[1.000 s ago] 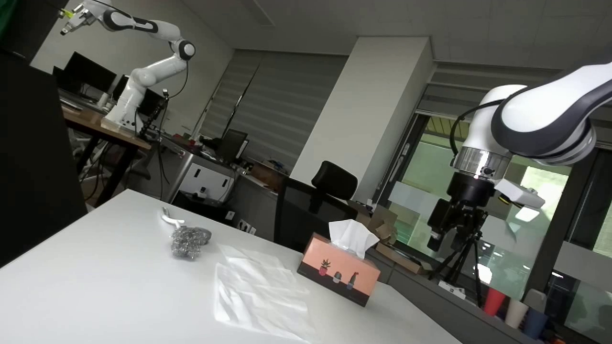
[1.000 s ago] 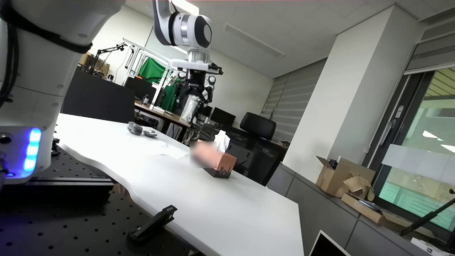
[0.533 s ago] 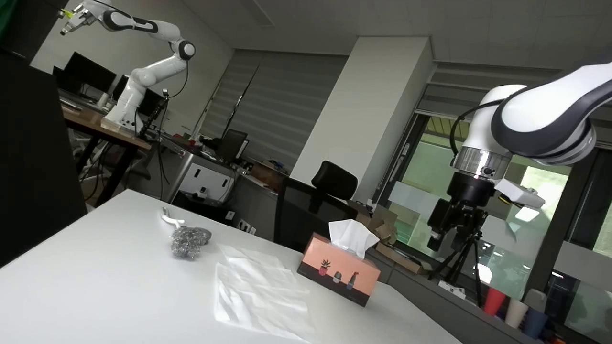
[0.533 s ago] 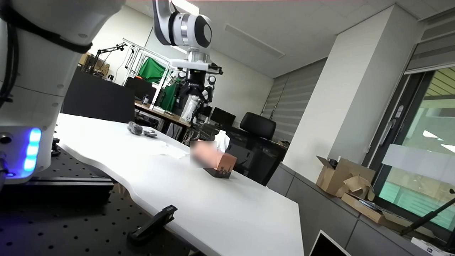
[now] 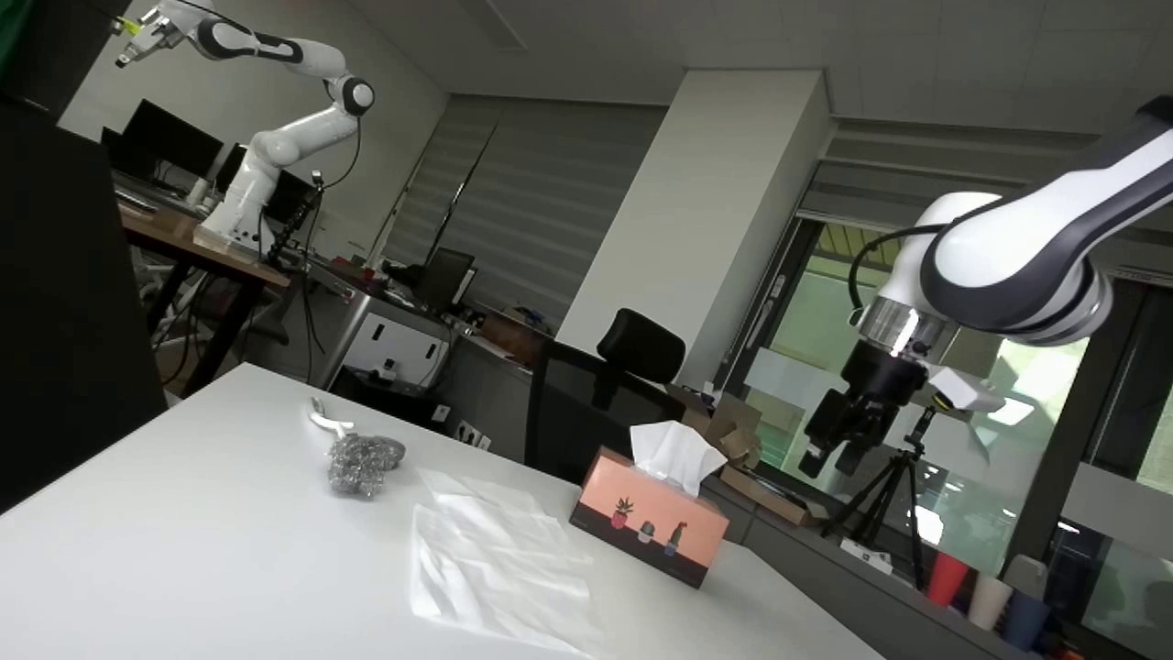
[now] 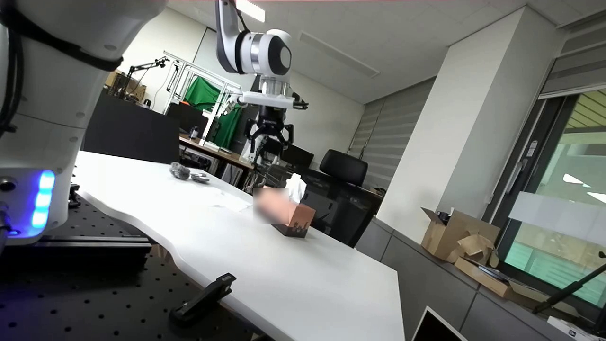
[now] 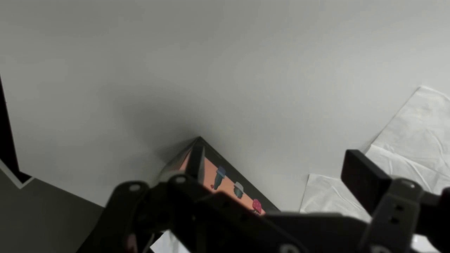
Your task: Remove two tissues from the box and put them on the table
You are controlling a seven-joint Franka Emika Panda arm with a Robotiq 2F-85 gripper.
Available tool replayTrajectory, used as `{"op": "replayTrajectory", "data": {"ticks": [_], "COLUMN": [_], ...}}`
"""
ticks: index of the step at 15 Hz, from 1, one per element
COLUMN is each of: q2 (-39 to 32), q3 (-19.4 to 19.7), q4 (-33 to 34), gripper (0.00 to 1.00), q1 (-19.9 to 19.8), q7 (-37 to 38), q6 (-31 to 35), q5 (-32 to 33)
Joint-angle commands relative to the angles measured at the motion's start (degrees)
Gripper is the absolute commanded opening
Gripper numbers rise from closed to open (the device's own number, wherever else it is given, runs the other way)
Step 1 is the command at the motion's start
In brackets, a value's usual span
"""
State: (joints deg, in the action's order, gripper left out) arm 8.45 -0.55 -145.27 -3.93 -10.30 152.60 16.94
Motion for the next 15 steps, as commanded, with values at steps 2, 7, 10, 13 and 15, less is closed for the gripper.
{"op": "replayTrajectory", "data": {"ticks": [2, 7, 10, 13, 15], "q2": [-12.57, -25.6, -31.6, -37.44, -40.92], "q3": [3.45, 0.96, -1.09, -2.58, -4.0], "q4": [12.03, 28.55, 38.92, 49.23, 55.78], "gripper": [1.0, 1.0, 1.0, 1.0, 1.0], "q1": [0.22, -3.42, -7.2, -9.69, -11.26], "q7": [-11.02, -29.7, -39.01, -44.29, -47.45], "q6": [3.63, 1.47, -3.71, -8.6, -12.69], "q5": [-2.37, -11.1, -14.84, -17.69, -20.46]}}
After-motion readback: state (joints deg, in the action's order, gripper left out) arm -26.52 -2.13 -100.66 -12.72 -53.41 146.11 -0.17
